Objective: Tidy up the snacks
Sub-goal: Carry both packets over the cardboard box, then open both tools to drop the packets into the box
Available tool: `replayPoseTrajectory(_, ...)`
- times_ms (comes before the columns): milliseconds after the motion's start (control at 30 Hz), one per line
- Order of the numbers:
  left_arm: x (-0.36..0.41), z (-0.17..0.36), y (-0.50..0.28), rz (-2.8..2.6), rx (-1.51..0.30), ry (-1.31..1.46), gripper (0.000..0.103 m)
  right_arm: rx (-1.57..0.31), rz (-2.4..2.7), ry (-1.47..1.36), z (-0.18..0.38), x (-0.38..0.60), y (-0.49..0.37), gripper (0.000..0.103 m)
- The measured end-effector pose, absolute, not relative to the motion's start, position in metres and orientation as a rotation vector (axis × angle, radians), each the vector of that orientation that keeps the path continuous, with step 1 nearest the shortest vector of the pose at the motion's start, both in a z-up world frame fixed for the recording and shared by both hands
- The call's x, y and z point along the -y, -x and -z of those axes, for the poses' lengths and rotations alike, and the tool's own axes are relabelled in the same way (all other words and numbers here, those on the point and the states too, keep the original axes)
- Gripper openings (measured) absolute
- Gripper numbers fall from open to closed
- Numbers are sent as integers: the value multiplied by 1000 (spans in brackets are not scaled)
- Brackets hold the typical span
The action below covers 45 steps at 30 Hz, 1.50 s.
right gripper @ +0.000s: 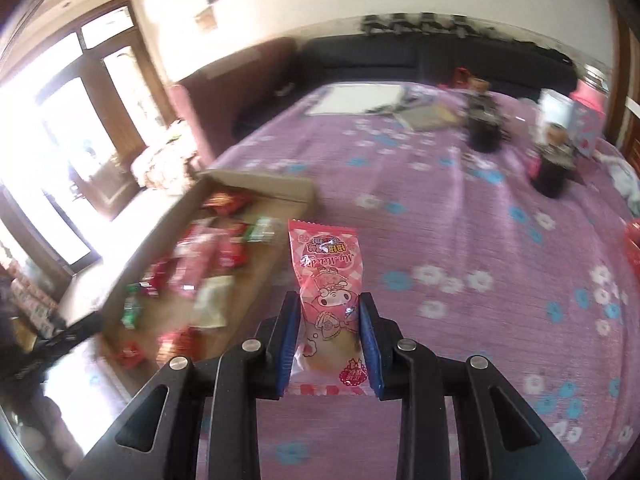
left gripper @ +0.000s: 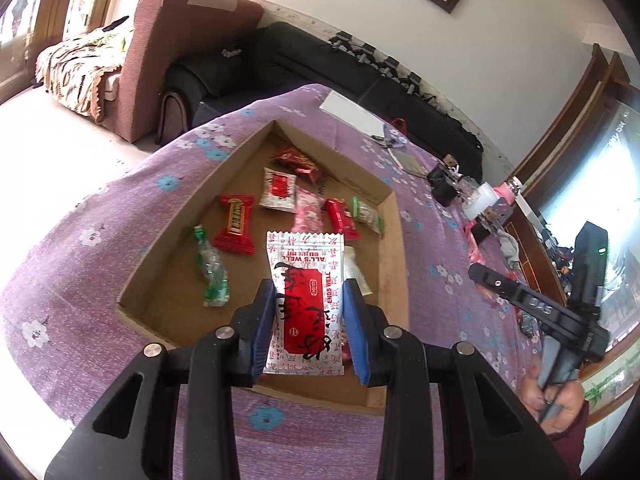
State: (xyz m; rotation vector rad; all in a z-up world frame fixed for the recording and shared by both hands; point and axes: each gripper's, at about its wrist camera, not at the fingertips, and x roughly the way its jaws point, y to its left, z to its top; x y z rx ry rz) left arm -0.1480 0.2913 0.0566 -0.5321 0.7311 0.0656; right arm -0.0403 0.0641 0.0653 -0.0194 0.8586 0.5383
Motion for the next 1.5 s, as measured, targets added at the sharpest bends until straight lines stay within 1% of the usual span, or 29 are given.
replayPoseTrajectory(300,-301,-46,144,-113,-744,499,31,-920,-698,29,-59,-137,55,29)
replayPoseTrajectory(567,-301,-40,135,-179,-752,417,32,-1011,-766,37,-29,-195,47,29)
replayPoseTrajectory(767,-304,-31,126,-198,-770,396,32,-1069,-756,10,-4,-214,32,29)
replayPoseTrajectory(1000,-305,-27,122,-210,-775,374,32,-1065,-742,5,2,-219,22,30)
replayPoseTrajectory(1133,-304,-28,122,-218,-772,366,32,-1047,-733,26,2,-223,23,32)
replayPoseTrajectory(1167,-304,-28,122,-218,-772,365,34,-1042,-733,31,2,-224,23,32)
replayPoseTrajectory(1233,-303,-28,122,-215,-773,366,34,-1032,-739,32,-1,-224,25,33)
replayPoseTrajectory(1333,-302,-29,122,-215,-778,365,34,-1006,-742,30,-7,-222,33,37)
replayPoseTrajectory(1400,-302,-29,123,-216,-781,366,34,-998,-751,25,-11,-220,36,38)
replayPoseTrajectory(1433,-301,-30,123,-217,-781,365,35,-990,-753,22,-13,-219,37,38)
replayPoseTrajectory(1467,-301,-31,123,-218,-781,363,41,-986,-754,22,-15,-219,38,40)
replayPoseTrajectory(1500,-300,-33,124,-220,-778,359,50,-977,-757,20,-18,-217,40,41)
